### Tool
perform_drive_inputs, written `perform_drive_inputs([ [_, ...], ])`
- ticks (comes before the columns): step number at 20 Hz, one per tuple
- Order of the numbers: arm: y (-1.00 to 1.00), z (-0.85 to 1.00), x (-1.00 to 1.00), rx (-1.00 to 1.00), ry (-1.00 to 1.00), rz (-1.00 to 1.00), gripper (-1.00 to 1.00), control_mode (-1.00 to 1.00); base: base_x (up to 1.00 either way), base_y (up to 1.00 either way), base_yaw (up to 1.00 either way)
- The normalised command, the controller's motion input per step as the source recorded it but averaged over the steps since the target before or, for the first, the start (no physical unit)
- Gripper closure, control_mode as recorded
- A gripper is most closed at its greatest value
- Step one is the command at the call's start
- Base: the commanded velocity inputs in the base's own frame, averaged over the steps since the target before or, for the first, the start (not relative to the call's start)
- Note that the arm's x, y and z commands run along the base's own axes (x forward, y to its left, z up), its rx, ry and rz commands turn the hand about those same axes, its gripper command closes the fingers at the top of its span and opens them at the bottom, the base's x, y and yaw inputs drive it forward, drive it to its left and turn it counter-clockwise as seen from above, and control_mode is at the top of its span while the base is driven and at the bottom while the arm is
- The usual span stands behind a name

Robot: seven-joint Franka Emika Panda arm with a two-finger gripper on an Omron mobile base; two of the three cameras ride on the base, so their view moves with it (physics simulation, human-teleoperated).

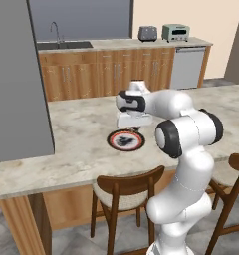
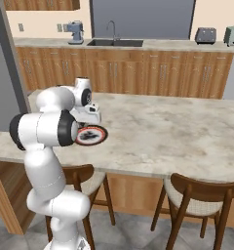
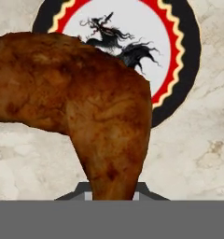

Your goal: Take the chicken drumstick from the fridge and place it on the digital scale on the counter by the fridge. Wait a few seconds for a reading, then move it to the plate on the dining counter.

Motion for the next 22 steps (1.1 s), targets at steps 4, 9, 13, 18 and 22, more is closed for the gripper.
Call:
perform_drive_inputs([
  [4, 0.02, -0.39, 0.32, -0.13, 0.08, 0.00, 1.00, -1.00, 0.00, 0.00, 0.00],
  [9, 0.02, -0.37, 0.31, -0.08, 0.06, 0.00, 1.00, -1.00, 0.00, 0.00, 0.00],
  [13, 0.00, -0.15, 0.25, 0.00, 0.00, 0.00, 1.00, -1.00, 0.00, 0.00, 0.00],
  [18, 0.00, 0.00, 0.25, 0.00, 0.00, 0.00, 1.00, -1.00, 0.00, 0.00, 0.00],
  [22, -0.03, 0.00, 0.09, 0.01, 0.00, 0.00, 1.00, -1.00, 0.00, 0.00, 0.00],
])
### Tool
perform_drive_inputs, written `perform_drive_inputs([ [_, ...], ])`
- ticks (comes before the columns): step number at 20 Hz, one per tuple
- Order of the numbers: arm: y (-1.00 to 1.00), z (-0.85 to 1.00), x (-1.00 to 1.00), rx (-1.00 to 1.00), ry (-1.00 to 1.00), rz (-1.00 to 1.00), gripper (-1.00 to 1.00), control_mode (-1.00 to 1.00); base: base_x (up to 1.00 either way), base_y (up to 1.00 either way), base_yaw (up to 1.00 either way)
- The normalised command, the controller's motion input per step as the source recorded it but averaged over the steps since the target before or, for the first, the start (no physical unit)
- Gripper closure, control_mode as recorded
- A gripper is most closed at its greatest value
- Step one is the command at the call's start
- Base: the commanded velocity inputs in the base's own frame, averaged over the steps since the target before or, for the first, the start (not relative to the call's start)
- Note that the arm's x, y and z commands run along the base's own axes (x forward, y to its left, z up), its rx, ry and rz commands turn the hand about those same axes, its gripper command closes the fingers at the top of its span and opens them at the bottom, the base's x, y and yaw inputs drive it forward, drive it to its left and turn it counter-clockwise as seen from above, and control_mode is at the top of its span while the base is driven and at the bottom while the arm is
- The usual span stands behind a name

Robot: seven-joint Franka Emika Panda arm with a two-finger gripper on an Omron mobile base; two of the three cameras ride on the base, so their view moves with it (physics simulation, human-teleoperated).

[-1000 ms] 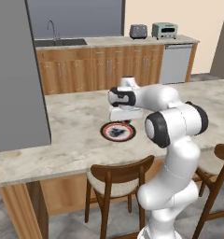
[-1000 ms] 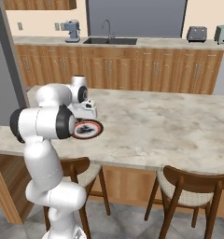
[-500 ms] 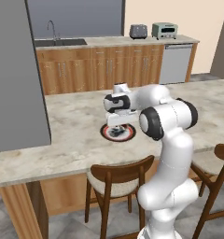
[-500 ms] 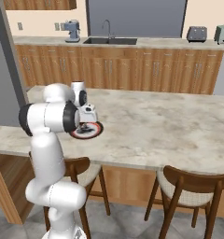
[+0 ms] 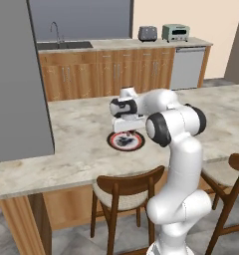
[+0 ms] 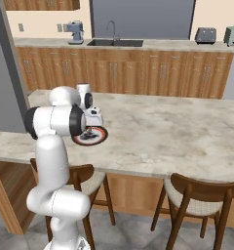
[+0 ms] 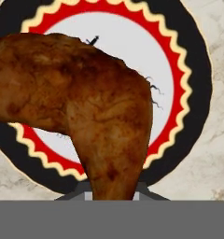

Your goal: Take the chicken drumstick from the fridge and place it on the digital scale on the counter by the fridge. Wait a few seconds for a reading, then move it to the plate on the dining counter.

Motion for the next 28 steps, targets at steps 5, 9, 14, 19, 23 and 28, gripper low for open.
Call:
perform_drive_inputs([
  [5, -0.18, 0.00, -0.09, 0.09, 0.00, 0.00, 1.00, -1.00, 0.00, 0.00, 0.00],
  [9, -0.14, -0.09, -0.35, 0.13, 0.00, 0.01, 1.00, -1.00, 0.00, 0.00, 0.00],
  [14, -0.01, -0.19, -0.07, 0.08, 0.00, 0.02, 1.00, -1.00, 0.00, 0.00, 0.00],
  [19, 0.19, -0.35, 0.12, 0.01, 0.00, 0.00, 1.00, -1.00, 0.00, 0.00, 0.00],
  [23, 0.26, -0.04, 0.32, 0.00, 0.01, 0.00, 1.00, -1.00, 0.00, 0.00, 0.00],
  [28, 0.13, -0.03, 0.50, 0.00, 0.03, 0.00, 1.00, -1.00, 0.00, 0.00, 0.00],
])
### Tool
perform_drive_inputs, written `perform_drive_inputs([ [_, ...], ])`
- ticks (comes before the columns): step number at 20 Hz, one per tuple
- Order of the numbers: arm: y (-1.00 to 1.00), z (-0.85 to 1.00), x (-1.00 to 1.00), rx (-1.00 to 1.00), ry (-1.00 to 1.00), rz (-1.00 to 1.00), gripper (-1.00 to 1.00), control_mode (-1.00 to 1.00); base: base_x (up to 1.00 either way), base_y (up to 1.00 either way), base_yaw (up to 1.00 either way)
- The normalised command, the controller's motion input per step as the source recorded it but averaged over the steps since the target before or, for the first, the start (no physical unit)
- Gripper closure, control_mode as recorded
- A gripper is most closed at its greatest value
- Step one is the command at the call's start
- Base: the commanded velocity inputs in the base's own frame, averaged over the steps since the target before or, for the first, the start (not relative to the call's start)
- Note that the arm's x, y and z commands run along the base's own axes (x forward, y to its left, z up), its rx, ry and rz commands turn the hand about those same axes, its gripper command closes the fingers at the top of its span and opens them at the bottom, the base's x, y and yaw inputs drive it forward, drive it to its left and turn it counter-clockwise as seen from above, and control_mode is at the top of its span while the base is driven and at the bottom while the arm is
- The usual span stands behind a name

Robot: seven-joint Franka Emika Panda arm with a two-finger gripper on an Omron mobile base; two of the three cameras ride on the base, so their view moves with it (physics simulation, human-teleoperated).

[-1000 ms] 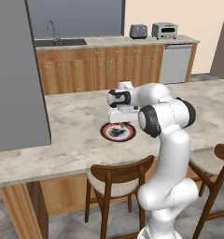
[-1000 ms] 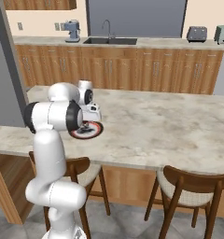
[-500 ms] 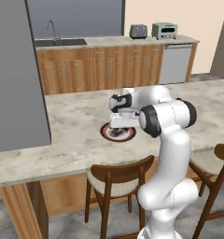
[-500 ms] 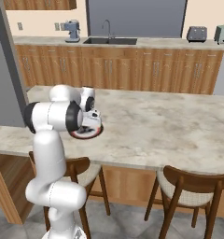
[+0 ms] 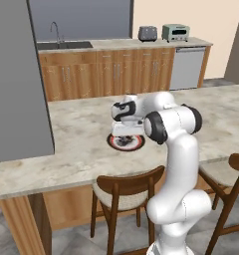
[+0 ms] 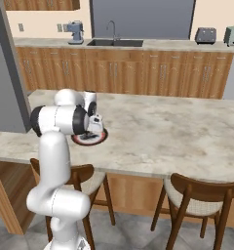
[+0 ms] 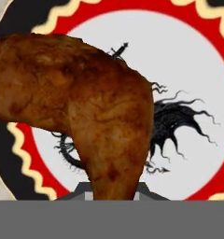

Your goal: Take the chicken drumstick from the fridge and place it on the digital scale on the counter by the fridge. Wait a few seconds for a reading, then move it to the plate on the dining counter.

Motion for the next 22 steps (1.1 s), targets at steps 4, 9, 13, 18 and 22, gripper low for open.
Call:
perform_drive_inputs([
  [4, -0.01, 0.00, 0.12, 0.00, 0.01, 0.00, 1.00, -1.00, 0.00, 0.00, 0.00],
  [9, -0.07, -0.06, 0.07, -0.01, 0.01, 0.00, 1.00, -1.00, 0.00, 0.00, 0.00],
  [13, -0.15, 0.00, -0.01, -0.01, 0.04, 0.00, 1.00, -1.00, 0.00, 0.00, 0.00],
  [18, -0.05, -0.03, -0.03, -0.02, 0.08, 0.00, 1.00, -1.00, 0.00, 0.00, 0.00],
  [22, 0.00, -0.15, 0.00, -0.02, 0.10, 0.00, 1.00, -1.00, 0.00, 0.00, 0.00],
])
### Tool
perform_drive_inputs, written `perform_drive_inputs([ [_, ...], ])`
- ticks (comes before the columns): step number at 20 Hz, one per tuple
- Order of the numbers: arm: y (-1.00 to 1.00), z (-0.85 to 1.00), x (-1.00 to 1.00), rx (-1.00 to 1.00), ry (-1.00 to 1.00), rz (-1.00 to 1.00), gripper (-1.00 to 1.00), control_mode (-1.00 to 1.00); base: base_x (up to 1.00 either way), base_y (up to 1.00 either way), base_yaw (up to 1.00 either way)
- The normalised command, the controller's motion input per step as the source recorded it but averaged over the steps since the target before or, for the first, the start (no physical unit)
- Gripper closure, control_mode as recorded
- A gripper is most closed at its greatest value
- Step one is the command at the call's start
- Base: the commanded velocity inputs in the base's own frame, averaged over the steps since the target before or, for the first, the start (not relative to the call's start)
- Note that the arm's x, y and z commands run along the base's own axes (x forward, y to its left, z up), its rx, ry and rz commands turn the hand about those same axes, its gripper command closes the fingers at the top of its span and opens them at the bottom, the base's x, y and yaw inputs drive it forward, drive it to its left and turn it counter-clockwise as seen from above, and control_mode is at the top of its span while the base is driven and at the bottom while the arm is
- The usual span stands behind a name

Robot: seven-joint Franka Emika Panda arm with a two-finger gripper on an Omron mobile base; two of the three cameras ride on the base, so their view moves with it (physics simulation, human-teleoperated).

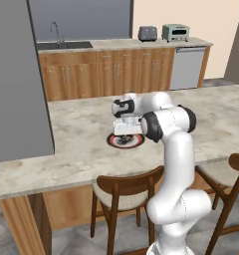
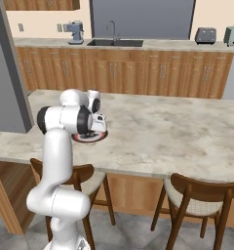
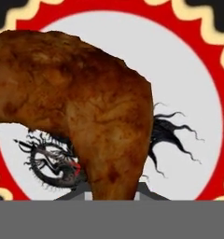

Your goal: Take the chicken drumstick from the fridge and place it on the digital scale on the counter by the fridge. Wait a few seconds for a reading, then move it to the plate on the dining counter.

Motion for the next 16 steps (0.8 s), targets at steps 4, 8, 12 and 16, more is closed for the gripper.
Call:
perform_drive_inputs([
  [4, 0.00, -0.03, 0.00, -0.01, 0.09, 0.00, 1.00, -1.00, 0.00, 0.00, 0.00],
  [8, 0.00, 0.01, 0.00, 0.00, 0.05, 0.00, -1.00, -1.00, 0.00, 0.00, 0.00],
  [12, 0.00, 0.10, 0.00, 0.00, 0.01, 0.00, -1.00, -1.00, 0.00, 0.00, 0.00],
  [16, 0.00, 0.04, 0.00, 0.00, 0.00, 0.00, -1.00, -1.00, 0.00, 0.00, 0.00],
])
